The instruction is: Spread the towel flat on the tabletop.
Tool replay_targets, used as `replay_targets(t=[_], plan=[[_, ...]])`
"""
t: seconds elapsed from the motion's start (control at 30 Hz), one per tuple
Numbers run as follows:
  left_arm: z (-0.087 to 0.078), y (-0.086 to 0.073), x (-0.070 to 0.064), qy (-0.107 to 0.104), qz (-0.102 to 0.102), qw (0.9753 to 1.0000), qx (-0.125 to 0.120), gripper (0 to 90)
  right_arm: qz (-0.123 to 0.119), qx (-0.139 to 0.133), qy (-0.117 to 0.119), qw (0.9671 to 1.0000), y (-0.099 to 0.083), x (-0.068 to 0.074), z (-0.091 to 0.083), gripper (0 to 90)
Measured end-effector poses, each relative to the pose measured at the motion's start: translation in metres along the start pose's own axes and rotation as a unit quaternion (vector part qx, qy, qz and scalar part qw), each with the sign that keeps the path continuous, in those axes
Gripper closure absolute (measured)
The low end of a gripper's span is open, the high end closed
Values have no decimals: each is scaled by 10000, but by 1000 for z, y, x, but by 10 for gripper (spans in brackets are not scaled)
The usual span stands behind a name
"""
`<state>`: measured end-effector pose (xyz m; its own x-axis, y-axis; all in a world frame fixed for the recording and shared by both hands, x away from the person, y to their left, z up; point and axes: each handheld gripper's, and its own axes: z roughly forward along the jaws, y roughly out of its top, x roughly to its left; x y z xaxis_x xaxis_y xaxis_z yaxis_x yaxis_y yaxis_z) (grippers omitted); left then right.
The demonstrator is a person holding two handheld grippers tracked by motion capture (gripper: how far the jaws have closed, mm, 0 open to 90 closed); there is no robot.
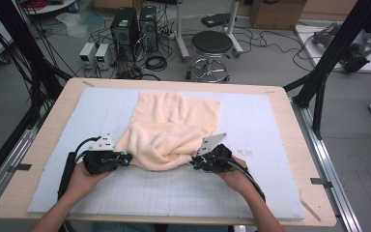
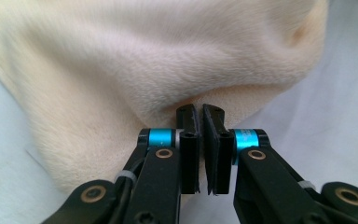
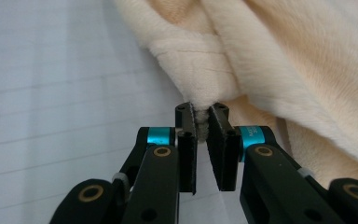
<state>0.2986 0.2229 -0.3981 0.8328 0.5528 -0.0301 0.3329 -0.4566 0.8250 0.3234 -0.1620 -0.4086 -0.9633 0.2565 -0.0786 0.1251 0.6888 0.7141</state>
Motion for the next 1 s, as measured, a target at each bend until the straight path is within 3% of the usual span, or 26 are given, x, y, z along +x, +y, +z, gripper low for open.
replay_targets(t=[0.17, 0.27, 0.4, 0.5, 0.6, 0.67, 0.8, 0.93, 1.0], plan=[[-41, 28, -20, -5, 280, 9989, -377, 852, -86, -407, -74, 9991, 7, 26, -48, 825], [-57, 39, -35, -69, 453, 9980, -440, 852, -268, -541, -91, 9981, 15, 46, -71, 825], [-67, 39, -49, -320, 531, 9968, -496, 841, -470, -726, 150, 9961, 23, 73, -94, 773], [-62, 29, -46, -298, 467, 9975, -439, 722, -467, -776, 157, 9958, 21, 78, -98, 714], [-50, 16, -33, -327, 151, 9985, -404, 676, -232, -826, 142, 9962, 14, 67, -91, 692], [-38, 5, -27, -348, 83, 9990, -249, 657, -170, -620, 5, 9979, 9, 58, -78, 682], [-13, -16, -17, -415, -34, 9991, 116, 595, -1, -201, 74, 9998, -6, 39, -41, 632], [10, -32, -11, -535, -133, 9965, 627, 564, 119, 256, 239, 9993, -15, 26, -6, 616], [18, -37, -13, -587, -52, 9951, 796, 616, 108, 475, 259, 9985, -18, 24, 5, 653]])
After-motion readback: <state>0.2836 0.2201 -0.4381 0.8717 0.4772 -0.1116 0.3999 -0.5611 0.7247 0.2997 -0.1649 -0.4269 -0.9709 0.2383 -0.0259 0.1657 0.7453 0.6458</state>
